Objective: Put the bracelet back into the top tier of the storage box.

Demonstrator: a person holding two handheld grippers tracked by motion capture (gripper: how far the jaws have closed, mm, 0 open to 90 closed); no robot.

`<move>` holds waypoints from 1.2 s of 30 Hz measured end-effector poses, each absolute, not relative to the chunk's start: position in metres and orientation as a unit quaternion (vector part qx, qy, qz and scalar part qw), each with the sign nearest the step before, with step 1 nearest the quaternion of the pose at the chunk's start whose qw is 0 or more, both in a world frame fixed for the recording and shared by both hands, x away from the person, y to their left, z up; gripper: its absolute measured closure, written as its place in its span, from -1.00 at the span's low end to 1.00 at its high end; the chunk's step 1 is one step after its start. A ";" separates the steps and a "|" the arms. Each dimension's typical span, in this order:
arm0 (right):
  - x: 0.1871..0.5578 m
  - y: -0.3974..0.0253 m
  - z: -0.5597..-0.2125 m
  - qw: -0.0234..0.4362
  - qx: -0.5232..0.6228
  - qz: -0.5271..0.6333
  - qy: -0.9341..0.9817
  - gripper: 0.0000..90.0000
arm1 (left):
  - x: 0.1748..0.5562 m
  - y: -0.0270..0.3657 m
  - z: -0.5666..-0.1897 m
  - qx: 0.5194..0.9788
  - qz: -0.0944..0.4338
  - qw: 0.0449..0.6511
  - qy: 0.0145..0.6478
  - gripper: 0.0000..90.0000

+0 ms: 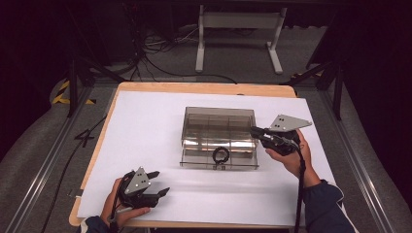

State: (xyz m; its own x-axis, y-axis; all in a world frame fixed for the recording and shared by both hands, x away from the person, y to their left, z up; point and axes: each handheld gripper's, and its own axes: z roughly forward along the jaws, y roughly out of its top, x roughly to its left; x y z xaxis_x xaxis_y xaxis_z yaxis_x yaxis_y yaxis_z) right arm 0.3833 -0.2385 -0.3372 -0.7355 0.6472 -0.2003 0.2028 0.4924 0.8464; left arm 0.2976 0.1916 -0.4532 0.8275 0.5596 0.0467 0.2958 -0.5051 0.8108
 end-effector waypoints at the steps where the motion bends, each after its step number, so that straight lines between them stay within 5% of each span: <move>1: 0.384 -0.240 -0.338 0.260 0.259 0.433 0.823 0.87 | 0.297 0.190 -0.453 0.853 0.151 0.432 0.251 -0.05; 18: 0.397 -0.259 -0.352 0.259 0.291 0.451 0.803 0.95 | 0.291 0.173 -0.453 0.859 0.134 0.450 0.203 0.62; 36: 0.401 -0.256 -0.365 0.253 0.291 0.444 0.809 0.95 | 0.287 0.164 -0.453 0.861 0.128 0.454 0.190 0.76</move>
